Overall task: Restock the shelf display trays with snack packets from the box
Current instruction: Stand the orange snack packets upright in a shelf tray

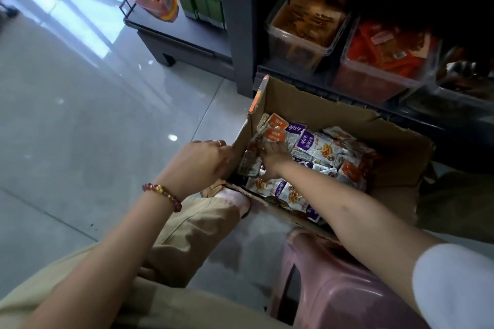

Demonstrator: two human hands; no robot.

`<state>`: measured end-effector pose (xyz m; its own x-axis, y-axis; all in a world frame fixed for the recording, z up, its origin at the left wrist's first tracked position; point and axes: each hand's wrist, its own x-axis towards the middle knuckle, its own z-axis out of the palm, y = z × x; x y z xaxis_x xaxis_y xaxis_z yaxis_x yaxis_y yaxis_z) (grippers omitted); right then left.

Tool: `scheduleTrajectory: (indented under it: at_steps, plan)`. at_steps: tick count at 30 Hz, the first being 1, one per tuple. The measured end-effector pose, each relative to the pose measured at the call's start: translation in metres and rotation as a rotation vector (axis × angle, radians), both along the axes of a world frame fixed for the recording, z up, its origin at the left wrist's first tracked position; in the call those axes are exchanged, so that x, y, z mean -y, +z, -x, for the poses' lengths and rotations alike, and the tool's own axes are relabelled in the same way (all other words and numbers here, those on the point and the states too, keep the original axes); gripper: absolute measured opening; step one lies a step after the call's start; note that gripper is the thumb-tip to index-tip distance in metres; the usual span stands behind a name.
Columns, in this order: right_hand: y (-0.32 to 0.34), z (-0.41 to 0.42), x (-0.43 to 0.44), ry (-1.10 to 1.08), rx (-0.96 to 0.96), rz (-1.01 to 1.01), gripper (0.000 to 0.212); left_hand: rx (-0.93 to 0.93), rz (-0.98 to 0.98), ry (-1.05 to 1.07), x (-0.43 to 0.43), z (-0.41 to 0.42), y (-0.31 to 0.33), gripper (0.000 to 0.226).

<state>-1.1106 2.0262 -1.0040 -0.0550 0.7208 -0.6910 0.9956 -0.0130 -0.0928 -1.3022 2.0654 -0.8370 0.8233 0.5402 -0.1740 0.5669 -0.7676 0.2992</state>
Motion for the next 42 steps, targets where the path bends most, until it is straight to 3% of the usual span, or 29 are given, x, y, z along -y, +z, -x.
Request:
scheduleTrajectory:
  at_steps: [5,8,13,16,18,21,23,26,29,31,34,36,40,42]
  plan:
    - [0.001,-0.008,0.017,-0.104,-0.051,-0.055,0.061,0.003,0.011,0.002,0.002,0.003,0.000,0.024]
    - [0.006,-0.014,0.036,-0.053,-0.063,-0.179,0.040,0.004,-0.013,-0.017,0.002,0.006,-0.001,0.019]
    - [0.026,-0.024,0.064,-0.018,-0.077,-0.276,0.025,0.014,-0.032,-0.038,0.007,0.007,0.001,0.016]
    - [0.058,-0.023,0.071,-0.510,-0.341,-0.437,0.009,0.044,0.137,0.101,0.014,0.000,-0.002,0.022]
    - [0.090,-0.016,0.076,-0.979,-0.576,-0.527,0.019,0.155,0.365,0.214,0.024,-0.008,-0.010,0.026]
    - [0.131,-0.002,0.090,-1.644,-1.280,-0.387,0.012,0.280,0.763,0.346,0.043,-0.021,-0.020,0.038]
    - [0.148,0.003,0.099,-1.769,-1.548,-0.308,0.019,0.372,0.980,0.430,0.055,-0.030,-0.018,0.039]
    - [0.160,0.010,0.113,-1.667,-1.555,-0.188,0.026,0.632,1.162,0.530,0.064,-0.039,-0.009,0.035]
    - [0.164,0.004,0.121,-1.498,-1.584,-0.036,0.027,0.729,1.140,0.635,0.067,-0.044,-0.001,0.029]
    - [0.149,-0.016,0.118,-1.367,-1.439,-0.013,0.045,0.730,1.115,0.707,0.063,-0.046,0.000,0.023]
    - [0.091,-0.065,0.106,-1.194,-0.615,-0.148,0.059,0.676,1.088,0.730,0.056,-0.048,-0.001,0.022]
    - [0.055,-0.094,0.108,-1.132,-0.141,-0.082,0.064,0.629,1.038,0.689,0.051,-0.051,-0.001,0.029]
    - [0.014,-0.102,0.115,-0.837,0.134,0.043,0.068,0.486,0.770,0.563,0.046,-0.058,0.000,0.041]
    - [0.006,-0.088,0.116,-0.755,0.184,0.036,0.058,0.432,0.692,0.546,0.047,-0.060,0.000,0.044]
